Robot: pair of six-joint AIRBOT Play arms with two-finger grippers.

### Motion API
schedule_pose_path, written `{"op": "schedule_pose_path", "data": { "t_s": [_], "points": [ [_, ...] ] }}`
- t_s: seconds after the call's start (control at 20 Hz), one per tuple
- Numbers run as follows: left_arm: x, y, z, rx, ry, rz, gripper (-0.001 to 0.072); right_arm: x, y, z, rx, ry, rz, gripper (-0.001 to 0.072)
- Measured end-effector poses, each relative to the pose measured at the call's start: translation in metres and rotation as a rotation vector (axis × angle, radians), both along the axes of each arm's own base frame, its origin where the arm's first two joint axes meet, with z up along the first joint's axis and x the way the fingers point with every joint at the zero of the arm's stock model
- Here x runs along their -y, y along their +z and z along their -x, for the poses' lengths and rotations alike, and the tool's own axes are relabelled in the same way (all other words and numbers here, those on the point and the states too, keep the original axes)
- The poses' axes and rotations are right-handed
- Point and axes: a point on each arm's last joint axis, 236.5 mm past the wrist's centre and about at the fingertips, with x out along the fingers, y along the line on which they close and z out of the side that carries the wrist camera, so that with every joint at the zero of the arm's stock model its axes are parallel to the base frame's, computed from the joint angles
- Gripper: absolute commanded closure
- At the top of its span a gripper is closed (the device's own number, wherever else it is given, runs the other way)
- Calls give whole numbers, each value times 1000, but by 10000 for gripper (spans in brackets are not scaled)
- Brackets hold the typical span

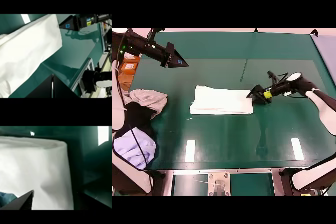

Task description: Fold the shirts.

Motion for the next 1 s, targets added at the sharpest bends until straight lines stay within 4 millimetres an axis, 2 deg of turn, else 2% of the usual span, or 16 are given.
{"op": "schedule_pose_path", "data": {
  "t_s": [0.1,0.15,0.25,0.3,0.4,0.45,0.5,0.6,0.65,0.75,0.8,0.9,1.0],
  "points": [
    [0,0,0,1,2,0,681,-19,-9,4,-7,26,-40,657],
    [0,0,-1,1,2,0,680,-26,-11,5,-2,38,-54,693],
    [0,0,-1,1,3,0,680,-37,3,-7,41,36,-102,698],
    [0,0,-1,1,3,0,680,-36,10,-12,60,38,-112,698],
    [0,0,-1,1,3,0,680,-20,41,-33,143,-3,-129,699],
    [0,0,-1,1,3,0,680,-4,57,-43,183,-36,-130,699],
    [0,0,-1,1,3,0,680,21,72,-53,221,-82,-121,699],
    [0,0,-1,1,3,0,680,84,104,-65,285,-211,-90,699],
    [0,0,-1,1,3,1,680,120,114,-65,301,-278,-61,699],
    [0,0,-1,1,3,0,680,202,131,-51,318,-423,17,699],
    [0,0,-1,1,3,0,680,243,137,-37,318,-506,58,699],
    [0,0,-1,1,3,0,680,321,140,3,296,-668,144,699],
    [0,0,-2,4,7,1,680,385,135,54,252,-831,207,699]
  ]
}}
